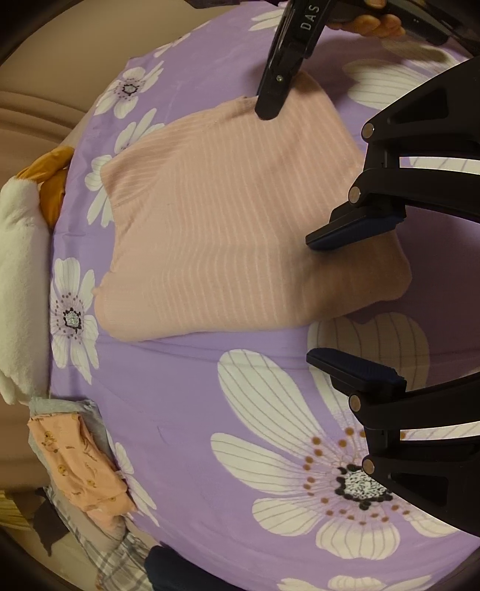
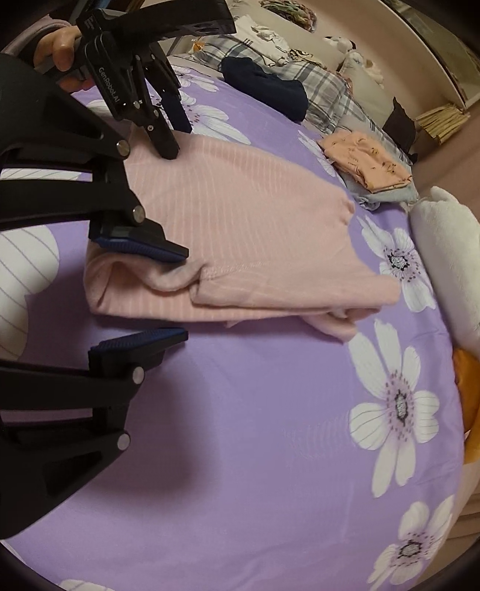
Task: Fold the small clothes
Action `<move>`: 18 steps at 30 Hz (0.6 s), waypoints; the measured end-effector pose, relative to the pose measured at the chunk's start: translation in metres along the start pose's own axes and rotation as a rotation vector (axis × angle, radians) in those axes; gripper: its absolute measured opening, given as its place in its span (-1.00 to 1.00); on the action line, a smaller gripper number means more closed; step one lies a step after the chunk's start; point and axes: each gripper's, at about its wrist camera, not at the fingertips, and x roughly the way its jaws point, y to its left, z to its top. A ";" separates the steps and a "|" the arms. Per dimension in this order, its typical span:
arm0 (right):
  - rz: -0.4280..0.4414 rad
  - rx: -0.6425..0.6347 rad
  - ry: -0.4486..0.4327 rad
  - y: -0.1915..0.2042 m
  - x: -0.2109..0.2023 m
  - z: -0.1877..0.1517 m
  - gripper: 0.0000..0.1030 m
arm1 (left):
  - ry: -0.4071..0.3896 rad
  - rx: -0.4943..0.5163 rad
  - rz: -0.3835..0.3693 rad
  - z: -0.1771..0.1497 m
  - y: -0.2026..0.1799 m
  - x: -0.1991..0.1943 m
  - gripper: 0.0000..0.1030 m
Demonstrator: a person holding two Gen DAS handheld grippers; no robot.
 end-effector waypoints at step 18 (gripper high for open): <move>0.034 -0.049 -0.116 0.012 -0.026 0.030 -0.24 | -0.022 -0.038 -0.015 -0.005 0.008 -0.012 0.06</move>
